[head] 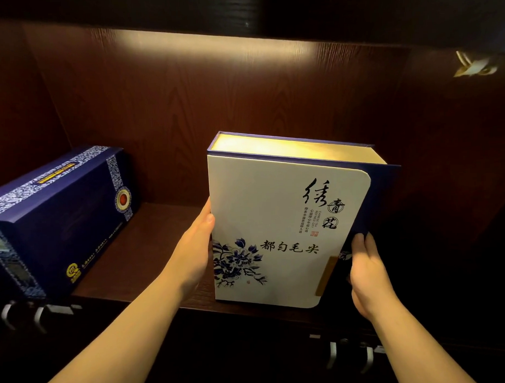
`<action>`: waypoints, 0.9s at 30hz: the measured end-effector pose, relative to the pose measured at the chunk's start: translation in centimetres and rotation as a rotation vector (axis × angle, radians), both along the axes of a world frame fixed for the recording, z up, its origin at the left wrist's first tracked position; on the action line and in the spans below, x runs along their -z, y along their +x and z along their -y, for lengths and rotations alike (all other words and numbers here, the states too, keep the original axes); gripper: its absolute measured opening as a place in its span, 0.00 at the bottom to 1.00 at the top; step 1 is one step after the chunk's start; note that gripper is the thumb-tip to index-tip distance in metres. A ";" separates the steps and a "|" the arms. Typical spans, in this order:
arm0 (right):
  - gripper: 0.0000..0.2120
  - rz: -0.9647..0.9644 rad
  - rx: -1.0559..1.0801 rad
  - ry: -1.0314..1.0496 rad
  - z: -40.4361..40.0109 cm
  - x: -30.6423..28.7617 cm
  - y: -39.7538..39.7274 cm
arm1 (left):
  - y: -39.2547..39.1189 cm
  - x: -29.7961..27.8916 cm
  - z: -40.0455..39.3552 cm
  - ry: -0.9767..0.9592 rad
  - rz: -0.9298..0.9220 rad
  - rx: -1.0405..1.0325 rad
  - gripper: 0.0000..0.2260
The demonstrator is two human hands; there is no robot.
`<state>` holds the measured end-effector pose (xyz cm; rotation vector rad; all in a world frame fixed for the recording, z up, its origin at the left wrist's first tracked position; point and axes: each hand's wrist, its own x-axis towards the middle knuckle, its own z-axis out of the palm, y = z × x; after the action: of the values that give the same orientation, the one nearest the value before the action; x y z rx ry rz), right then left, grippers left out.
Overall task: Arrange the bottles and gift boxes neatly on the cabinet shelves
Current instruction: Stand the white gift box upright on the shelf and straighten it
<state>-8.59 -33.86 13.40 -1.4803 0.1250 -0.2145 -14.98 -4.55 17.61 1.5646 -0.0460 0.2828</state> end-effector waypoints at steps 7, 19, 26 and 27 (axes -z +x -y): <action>0.28 0.004 -0.005 0.004 -0.2 -0.2 -0.4 | 0.1 0.1 -0.1 0.039 0.016 0.002 0.21; 0.27 0.015 -0.062 0.056 0.5 0.2 -0.5 | -0.5 0.0 0.2 0.059 0.035 0.000 0.19; 0.28 -0.005 -0.042 0.056 0.5 0.0 -0.5 | -0.4 0.2 0.0 0.011 0.027 0.014 0.19; 0.29 -0.007 -0.038 0.061 0.5 0.0 -0.5 | -0.4 0.3 0.0 -0.001 0.021 0.015 0.19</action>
<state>-9.08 -34.32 13.42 -1.4217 0.1074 -0.1734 -15.40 -4.55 17.32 1.5601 -0.0740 0.2866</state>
